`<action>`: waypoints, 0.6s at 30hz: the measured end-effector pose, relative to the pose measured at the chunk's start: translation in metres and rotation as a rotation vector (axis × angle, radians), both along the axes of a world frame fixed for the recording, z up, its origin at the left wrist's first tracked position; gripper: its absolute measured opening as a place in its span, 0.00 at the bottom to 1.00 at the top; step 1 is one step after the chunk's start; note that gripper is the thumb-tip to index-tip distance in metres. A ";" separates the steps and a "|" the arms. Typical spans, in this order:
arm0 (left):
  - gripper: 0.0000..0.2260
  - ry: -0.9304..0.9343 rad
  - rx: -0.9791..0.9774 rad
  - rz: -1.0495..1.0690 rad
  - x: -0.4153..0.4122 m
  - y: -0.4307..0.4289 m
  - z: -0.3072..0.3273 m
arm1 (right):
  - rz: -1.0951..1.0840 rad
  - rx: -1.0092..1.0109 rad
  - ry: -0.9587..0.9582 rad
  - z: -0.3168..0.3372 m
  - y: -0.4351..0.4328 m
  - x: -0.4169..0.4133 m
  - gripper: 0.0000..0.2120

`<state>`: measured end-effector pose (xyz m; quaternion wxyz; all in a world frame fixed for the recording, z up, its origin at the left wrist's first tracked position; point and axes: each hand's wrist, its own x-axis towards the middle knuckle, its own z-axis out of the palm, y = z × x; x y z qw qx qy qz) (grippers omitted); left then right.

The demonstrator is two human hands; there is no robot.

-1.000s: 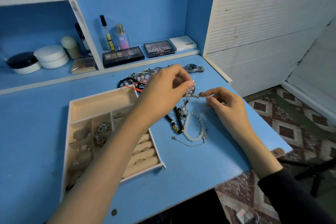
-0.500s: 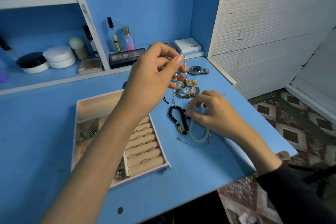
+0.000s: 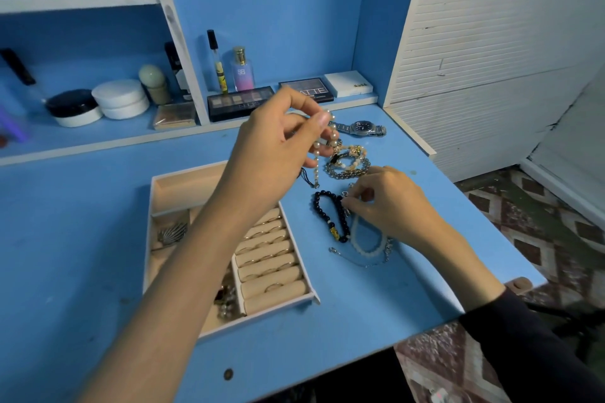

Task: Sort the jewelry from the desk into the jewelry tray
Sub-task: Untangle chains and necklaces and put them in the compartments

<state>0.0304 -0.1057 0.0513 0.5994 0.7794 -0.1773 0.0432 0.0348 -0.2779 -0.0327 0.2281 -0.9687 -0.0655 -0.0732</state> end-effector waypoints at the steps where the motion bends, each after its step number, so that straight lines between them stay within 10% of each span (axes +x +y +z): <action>1: 0.02 0.001 -0.002 0.001 0.000 0.001 -0.001 | -0.008 0.025 0.001 0.000 -0.001 0.000 0.07; 18: 0.02 0.012 -0.012 0.038 -0.001 0.018 -0.006 | -0.052 0.577 -0.056 0.028 -0.003 0.001 0.08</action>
